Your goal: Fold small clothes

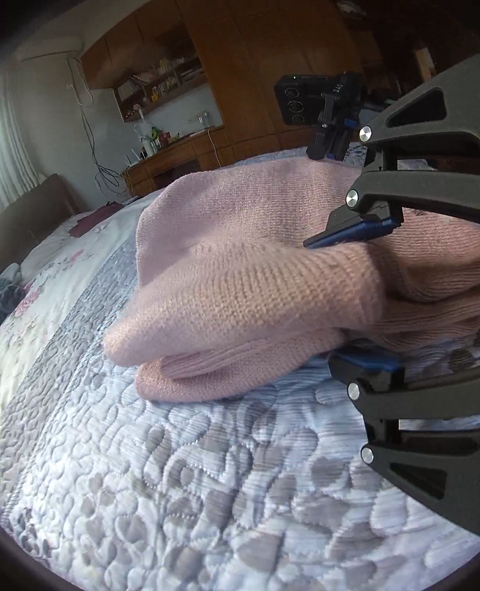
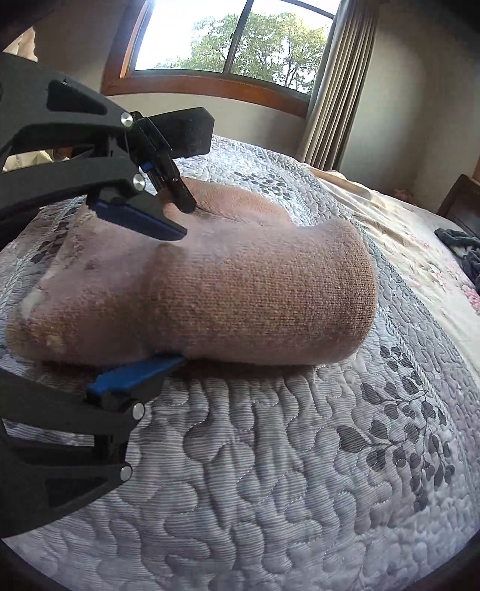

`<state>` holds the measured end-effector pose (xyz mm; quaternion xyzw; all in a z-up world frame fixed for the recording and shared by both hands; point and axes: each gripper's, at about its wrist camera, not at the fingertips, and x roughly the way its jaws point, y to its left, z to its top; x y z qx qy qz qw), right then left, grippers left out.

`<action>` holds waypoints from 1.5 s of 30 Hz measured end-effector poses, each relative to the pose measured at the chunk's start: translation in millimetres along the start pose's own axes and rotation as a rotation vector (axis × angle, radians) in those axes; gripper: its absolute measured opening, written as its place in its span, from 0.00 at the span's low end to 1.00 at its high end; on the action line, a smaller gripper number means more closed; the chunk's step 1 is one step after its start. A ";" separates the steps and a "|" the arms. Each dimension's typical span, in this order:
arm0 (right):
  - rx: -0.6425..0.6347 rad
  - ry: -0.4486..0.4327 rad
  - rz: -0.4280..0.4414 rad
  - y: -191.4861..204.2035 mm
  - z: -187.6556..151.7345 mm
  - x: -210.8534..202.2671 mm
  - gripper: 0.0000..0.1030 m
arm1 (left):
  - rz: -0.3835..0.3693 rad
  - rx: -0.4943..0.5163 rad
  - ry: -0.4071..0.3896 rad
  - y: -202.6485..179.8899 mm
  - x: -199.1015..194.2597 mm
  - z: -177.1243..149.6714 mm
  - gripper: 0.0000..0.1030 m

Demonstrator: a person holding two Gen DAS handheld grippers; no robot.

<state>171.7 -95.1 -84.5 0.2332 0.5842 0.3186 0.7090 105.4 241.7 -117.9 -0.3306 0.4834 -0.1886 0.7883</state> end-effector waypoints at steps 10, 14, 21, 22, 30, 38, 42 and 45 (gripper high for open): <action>0.035 0.041 -0.080 -2.3 -77.2 -2.8 0.65 | 0.230 0.240 -0.090 -61.3 -57.7 -64.8 0.48; 0.081 0.055 -0.057 -12.0 -80.0 10.9 0.35 | 0.316 0.262 -0.052 -61.1 -40.3 -75.9 0.48; 0.053 0.070 -0.117 -23.1 -89.6 1.0 0.22 | 0.361 0.237 -0.003 -32.6 -22.8 -82.8 0.56; 0.058 0.075 -0.120 -24.9 -91.5 0.3 0.22 | 0.363 0.238 -0.002 -30.8 -22.0 -83.3 0.56; 0.031 0.038 -0.180 -13.1 -100.0 -5.8 0.55 | 0.385 0.224 -0.006 -37.7 -36.8 -83.8 0.57; -0.086 -0.062 -0.384 37.1 -133.2 -45.8 0.89 | 0.508 0.246 -0.025 -70.9 -81.6 -104.6 0.69; -0.122 -0.043 -0.492 57.4 -150.3 -49.5 0.89 | 0.560 0.257 -0.048 -87.7 -100.3 -119.7 0.76; -0.163 -0.068 -0.539 79.1 -163.5 -53.0 0.89 | 0.575 0.259 -0.070 -97.6 -114.1 -130.0 0.78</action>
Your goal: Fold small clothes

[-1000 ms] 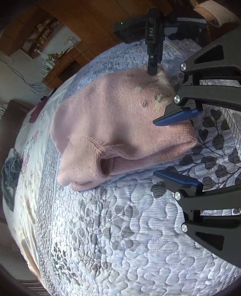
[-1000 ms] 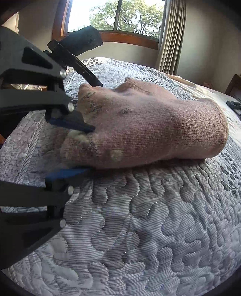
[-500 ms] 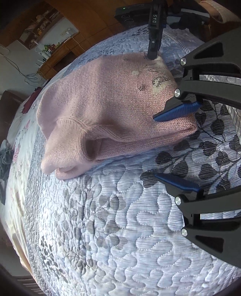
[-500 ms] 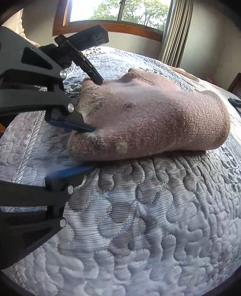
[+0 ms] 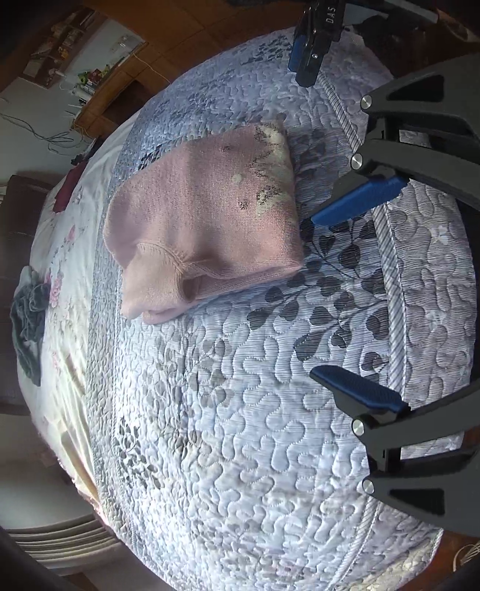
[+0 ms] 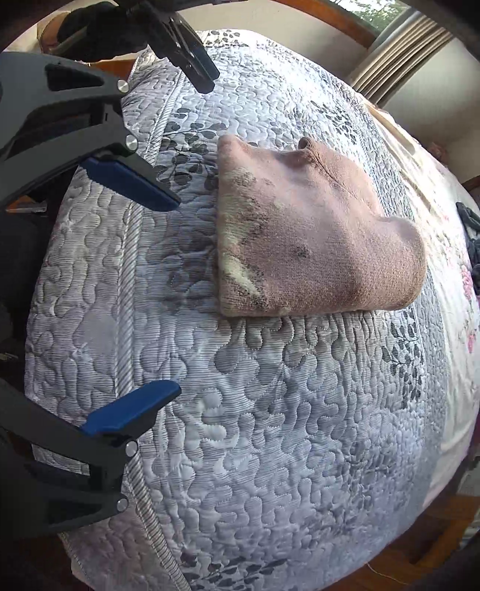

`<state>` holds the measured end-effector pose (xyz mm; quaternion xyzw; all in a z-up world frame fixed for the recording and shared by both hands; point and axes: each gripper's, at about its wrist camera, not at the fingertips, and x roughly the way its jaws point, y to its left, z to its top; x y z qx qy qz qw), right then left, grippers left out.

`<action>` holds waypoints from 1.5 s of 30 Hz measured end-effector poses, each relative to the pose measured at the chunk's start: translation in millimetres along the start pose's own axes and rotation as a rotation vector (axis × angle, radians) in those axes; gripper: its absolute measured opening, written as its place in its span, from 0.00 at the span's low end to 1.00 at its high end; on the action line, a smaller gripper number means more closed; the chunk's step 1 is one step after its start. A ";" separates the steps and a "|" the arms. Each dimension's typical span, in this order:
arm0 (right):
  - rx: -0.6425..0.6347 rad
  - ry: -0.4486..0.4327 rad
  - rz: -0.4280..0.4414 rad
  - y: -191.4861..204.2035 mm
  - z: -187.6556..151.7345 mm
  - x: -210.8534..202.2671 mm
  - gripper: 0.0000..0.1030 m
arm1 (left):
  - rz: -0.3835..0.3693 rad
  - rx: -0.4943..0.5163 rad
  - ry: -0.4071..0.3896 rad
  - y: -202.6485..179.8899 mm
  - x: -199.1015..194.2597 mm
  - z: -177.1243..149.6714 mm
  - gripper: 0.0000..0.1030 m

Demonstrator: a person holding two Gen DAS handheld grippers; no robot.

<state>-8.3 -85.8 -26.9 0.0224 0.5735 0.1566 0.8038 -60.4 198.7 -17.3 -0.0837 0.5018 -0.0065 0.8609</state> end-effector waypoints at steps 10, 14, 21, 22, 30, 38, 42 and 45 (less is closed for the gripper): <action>-0.008 -0.086 -0.129 36.7 -14.3 -43.5 0.95 | 0.084 0.006 -0.031 -7.6 -46.8 -12.9 0.85; -0.038 -0.100 -0.198 49.4 -16.1 -51.0 0.96 | 0.101 0.017 -0.033 -12.9 -51.1 -14.7 0.85; -0.056 -0.136 -0.220 59.5 -19.3 -65.9 0.97 | 0.107 0.042 -0.038 -25.8 -56.3 -16.8 0.85; -0.054 -0.140 -0.222 59.4 -19.5 -67.6 0.97 | 0.108 0.044 -0.040 -27.1 -56.9 -17.1 0.85; -0.054 -0.162 -0.257 56.0 -14.1 -71.9 0.97 | 0.134 0.070 -0.045 -35.3 -57.2 -15.8 0.85; -0.043 -0.120 -0.246 48.8 -13.5 -51.7 0.97 | 0.141 0.070 -0.021 -39.5 -41.8 -16.5 0.85; -0.033 -0.100 -0.236 42.7 -12.8 -40.9 0.97 | 0.146 0.072 -0.006 -41.0 -31.3 -15.9 0.85; -0.023 -0.092 -0.240 37.7 -10.5 -35.3 0.97 | 0.156 0.077 -0.006 -43.1 -26.0 -15.1 0.85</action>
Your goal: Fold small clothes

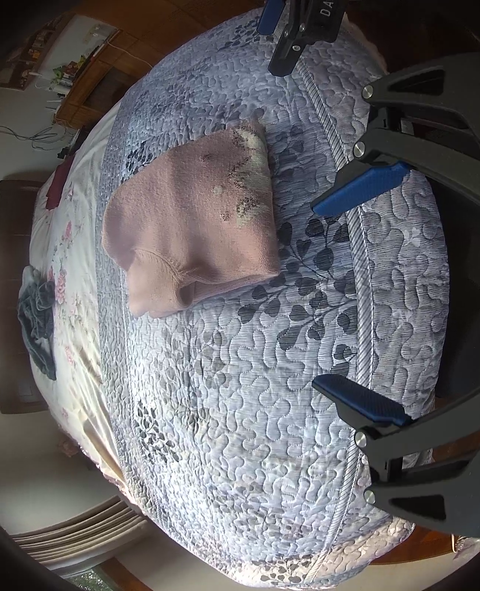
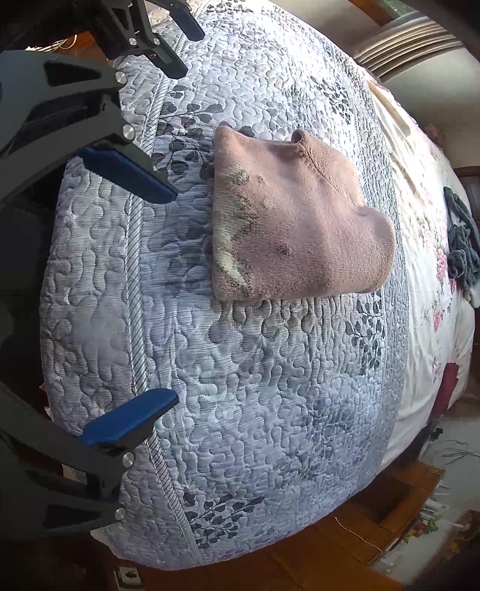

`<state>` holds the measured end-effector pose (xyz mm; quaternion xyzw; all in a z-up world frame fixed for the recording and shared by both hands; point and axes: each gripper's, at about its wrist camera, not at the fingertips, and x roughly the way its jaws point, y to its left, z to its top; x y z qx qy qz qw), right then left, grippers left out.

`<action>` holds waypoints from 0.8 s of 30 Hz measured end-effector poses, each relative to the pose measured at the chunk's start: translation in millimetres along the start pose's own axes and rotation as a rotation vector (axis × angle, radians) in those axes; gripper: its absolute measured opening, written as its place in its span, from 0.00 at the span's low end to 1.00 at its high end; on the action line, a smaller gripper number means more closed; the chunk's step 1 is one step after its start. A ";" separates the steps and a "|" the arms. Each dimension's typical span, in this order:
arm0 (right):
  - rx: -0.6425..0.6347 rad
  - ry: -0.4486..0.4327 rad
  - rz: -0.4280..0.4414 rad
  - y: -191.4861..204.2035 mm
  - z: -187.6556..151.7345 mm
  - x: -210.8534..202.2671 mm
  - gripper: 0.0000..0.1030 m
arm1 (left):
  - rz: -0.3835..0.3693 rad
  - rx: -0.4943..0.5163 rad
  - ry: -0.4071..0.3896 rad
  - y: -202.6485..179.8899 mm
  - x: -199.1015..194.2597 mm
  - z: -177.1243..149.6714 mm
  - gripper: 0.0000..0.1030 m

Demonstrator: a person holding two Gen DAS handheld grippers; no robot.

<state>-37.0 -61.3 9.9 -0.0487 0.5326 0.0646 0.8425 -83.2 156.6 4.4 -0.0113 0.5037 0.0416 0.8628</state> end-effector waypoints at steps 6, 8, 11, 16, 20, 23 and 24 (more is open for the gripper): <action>-0.004 -0.004 -0.017 -4.5 4.6 4.8 0.97 | 0.004 0.010 0.006 -4.4 6.4 0.6 0.85; -0.002 -0.006 -0.016 -5.8 5.5 4.8 0.97 | 0.005 0.013 0.007 -4.9 7.5 0.5 0.85; -0.003 -0.008 -0.017 -5.9 6.0 4.0 0.97 | 0.003 0.010 0.011 -3.9 9.2 0.4 0.85; 0.003 -0.004 -0.011 -6.2 6.9 4.3 0.97 | 0.005 0.009 0.012 -3.3 10.8 0.0 0.85; 0.002 -0.012 -0.020 -6.0 7.3 3.6 0.97 | 0.003 0.007 0.011 -1.9 11.3 -0.1 0.85; 0.005 -0.034 -0.027 -6.2 8.1 1.3 0.97 | -0.001 0.005 0.009 -1.6 11.2 0.4 0.85; 0.011 -0.042 -0.028 -7.0 8.5 0.6 0.97 | -0.002 0.005 0.008 -1.4 11.4 0.9 0.85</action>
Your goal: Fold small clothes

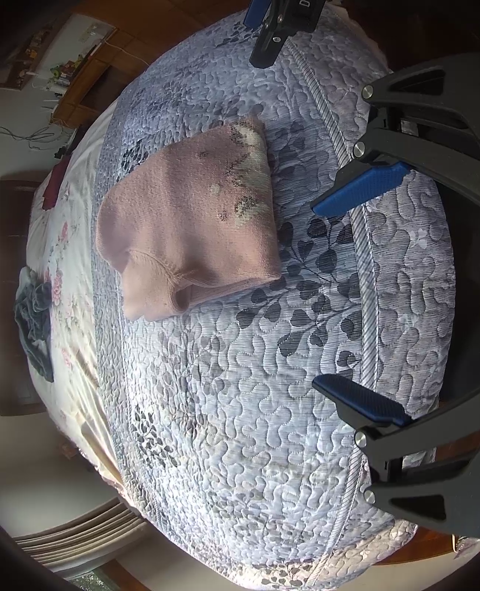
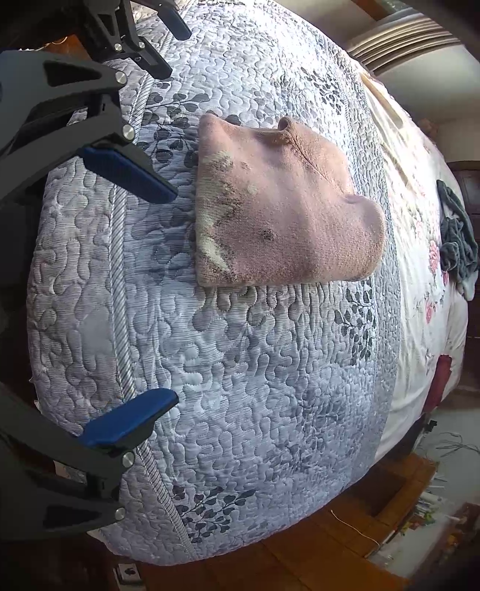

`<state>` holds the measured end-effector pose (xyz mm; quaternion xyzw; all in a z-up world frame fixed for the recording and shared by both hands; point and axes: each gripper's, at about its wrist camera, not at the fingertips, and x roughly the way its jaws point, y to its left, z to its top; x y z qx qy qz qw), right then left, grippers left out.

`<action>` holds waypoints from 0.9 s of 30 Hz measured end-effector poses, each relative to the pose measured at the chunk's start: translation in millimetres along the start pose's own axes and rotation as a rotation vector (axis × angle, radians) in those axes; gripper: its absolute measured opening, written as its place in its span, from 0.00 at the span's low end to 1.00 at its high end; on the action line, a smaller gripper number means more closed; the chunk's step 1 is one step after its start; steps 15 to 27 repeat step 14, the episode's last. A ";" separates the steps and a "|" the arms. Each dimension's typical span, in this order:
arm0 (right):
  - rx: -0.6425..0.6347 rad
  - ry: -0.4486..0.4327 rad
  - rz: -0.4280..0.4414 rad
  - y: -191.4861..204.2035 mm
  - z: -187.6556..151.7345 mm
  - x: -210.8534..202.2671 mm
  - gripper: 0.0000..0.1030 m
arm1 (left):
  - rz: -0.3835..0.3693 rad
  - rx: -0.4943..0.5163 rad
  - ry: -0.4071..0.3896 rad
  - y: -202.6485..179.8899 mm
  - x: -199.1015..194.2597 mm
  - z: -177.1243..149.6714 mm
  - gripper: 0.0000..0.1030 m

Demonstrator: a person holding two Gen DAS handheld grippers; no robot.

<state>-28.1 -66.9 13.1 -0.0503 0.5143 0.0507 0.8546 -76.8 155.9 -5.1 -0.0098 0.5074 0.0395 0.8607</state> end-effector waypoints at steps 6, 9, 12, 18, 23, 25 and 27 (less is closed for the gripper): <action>0.012 0.010 -0.016 -1.1 2.3 2.8 0.97 | 0.001 0.000 0.001 -0.1 0.0 0.0 0.85; 0.006 0.019 -0.020 0.7 1.0 2.8 0.97 | 0.000 0.000 0.001 -0.1 0.2 0.2 0.85; 0.011 0.025 -0.010 0.6 0.2 2.6 0.97 | -0.001 0.001 0.000 0.0 0.4 0.9 0.85; 0.012 0.024 -0.014 0.6 0.0 2.2 0.97 | 0.000 0.001 -0.001 0.0 0.1 1.1 0.85; 0.012 0.024 -0.014 0.6 0.0 2.2 0.97 | 0.000 0.001 -0.001 0.0 0.1 1.1 0.85; 0.012 0.024 -0.014 0.6 0.0 2.2 0.97 | 0.000 0.001 -0.001 0.0 0.1 1.1 0.85; 0.012 0.024 -0.014 0.6 0.0 2.2 0.97 | 0.000 0.001 -0.001 0.0 0.1 1.1 0.85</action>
